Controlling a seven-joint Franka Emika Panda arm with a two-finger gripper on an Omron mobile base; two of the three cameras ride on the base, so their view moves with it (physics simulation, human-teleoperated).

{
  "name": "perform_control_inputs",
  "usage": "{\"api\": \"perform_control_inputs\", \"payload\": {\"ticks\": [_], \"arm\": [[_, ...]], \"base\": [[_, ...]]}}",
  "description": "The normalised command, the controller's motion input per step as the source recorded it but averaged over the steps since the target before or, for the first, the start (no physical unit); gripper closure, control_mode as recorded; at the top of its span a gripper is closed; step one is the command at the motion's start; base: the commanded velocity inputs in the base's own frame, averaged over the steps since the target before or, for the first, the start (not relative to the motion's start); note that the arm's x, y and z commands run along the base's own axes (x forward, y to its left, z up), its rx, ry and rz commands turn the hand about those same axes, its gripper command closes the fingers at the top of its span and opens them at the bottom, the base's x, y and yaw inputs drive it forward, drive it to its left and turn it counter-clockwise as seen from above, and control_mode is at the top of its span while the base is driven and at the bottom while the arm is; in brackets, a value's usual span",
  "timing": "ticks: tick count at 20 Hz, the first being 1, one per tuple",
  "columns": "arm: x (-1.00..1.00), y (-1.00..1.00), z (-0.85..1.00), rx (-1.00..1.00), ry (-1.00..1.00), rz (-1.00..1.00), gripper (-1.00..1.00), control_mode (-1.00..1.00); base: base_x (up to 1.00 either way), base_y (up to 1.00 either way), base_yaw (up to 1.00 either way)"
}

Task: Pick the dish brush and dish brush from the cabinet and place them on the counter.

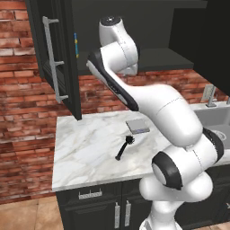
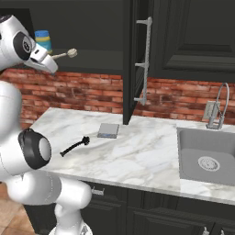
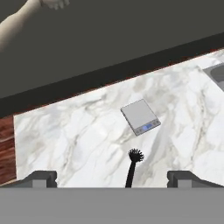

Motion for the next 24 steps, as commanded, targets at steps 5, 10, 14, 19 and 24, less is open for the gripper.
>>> {"api": "perform_control_inputs", "payload": {"ticks": [5,10,14,19,24], "arm": [[0.31,0.0,0.0,0.05,0.0,0.0,-1.0,-1.0],[0.25,-0.01,0.04,0.08,0.0,-0.02,-1.0,-1.0],[0.15,0.0,0.08,0.01,-0.05,-0.01,-1.0,-1.0],[0.15,0.01,0.16,-0.05,-0.11,0.0,-1.0,-1.0],[0.24,0.02,0.16,-0.03,-0.04,0.0,-1.0,-1.0]], "base": [[0.0,0.0,0.0],[0.0,0.0,0.0],[0.0,0.0,0.0],[0.0,0.0,0.0],[0.0,0.0,0.0]]}}
